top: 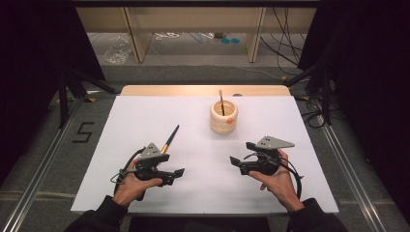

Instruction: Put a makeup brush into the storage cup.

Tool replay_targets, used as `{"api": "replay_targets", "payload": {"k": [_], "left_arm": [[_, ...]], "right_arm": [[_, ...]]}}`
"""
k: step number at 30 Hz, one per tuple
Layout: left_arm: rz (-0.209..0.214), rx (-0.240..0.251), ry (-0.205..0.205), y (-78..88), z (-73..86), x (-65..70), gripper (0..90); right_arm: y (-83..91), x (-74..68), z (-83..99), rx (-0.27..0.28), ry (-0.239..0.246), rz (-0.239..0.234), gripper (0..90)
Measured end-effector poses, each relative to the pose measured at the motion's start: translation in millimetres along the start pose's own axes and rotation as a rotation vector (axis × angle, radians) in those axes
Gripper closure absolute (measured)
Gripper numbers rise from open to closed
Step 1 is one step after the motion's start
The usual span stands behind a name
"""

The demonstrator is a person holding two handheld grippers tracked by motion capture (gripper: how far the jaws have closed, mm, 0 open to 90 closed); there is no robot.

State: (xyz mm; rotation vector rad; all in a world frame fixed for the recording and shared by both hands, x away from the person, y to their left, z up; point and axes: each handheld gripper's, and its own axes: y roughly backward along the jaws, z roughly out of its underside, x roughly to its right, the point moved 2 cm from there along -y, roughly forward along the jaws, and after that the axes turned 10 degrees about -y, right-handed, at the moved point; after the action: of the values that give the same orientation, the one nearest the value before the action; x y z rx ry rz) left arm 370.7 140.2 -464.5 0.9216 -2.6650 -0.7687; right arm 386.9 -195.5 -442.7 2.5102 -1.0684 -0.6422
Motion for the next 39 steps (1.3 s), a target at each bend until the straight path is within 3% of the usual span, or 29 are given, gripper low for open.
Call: {"api": "replay_targets", "payload": {"k": [9, 14, 16, 20, 21, 26, 29, 31, 36, 39], "left_arm": [[-0.030, 0.013, -0.001, 4.3, -4.8, -7.5, 18.4], [-0.063, 0.009, -0.003, 8.1, -7.9, -17.2, 18.4], [-0.087, 0.016, 0.020, 8.9, -9.2, -21.0, 18.4], [-0.123, -0.002, 0.026, 12.2, -12.0, -31.5, 18.4], [-0.131, -0.028, 0.008, 14.0, -12.5, -35.4, 18.5], [-0.133, -0.093, 0.006, 10.1, -15.1, -51.9, 18.9], [-0.127, -0.174, -0.024, 5.0, -15.6, -61.1, 20.5], [-0.136, -0.202, -0.027, 1.6, -16.8, -65.0, 21.9], [-0.149, -0.234, -0.007, -10.5, -24.6, -72.9, 23.6], [-0.133, -0.253, -0.004, -15.1, -28.2, -77.0, 24.4]], "right_arm": [[1.3, 0.8, 1.1, -0.012, -0.001, 0.003, 16.5], [3.4, 1.1, 1.3, -0.013, -0.001, 0.009, 16.5], [3.1, 0.5, 1.3, -0.005, 0.003, 0.016, 16.5], [1.9, -1.2, 1.6, -0.004, 0.009, 0.010, 16.5], [2.5, -1.2, 1.5, -0.004, 0.013, 0.020, 16.5], [2.3, -1.4, 1.5, -0.014, 0.010, 0.012, 16.5], [0.8, -2.1, 2.0, -0.025, 0.017, 0.007, 16.5], [0.0, -2.5, 2.2, -0.026, 0.013, 0.002, 16.5], [-1.6, -1.0, 2.1, -0.016, 0.024, 0.003, 16.6], [-1.8, -1.6, 2.5, -0.023, 0.024, -0.006, 16.7]]}}
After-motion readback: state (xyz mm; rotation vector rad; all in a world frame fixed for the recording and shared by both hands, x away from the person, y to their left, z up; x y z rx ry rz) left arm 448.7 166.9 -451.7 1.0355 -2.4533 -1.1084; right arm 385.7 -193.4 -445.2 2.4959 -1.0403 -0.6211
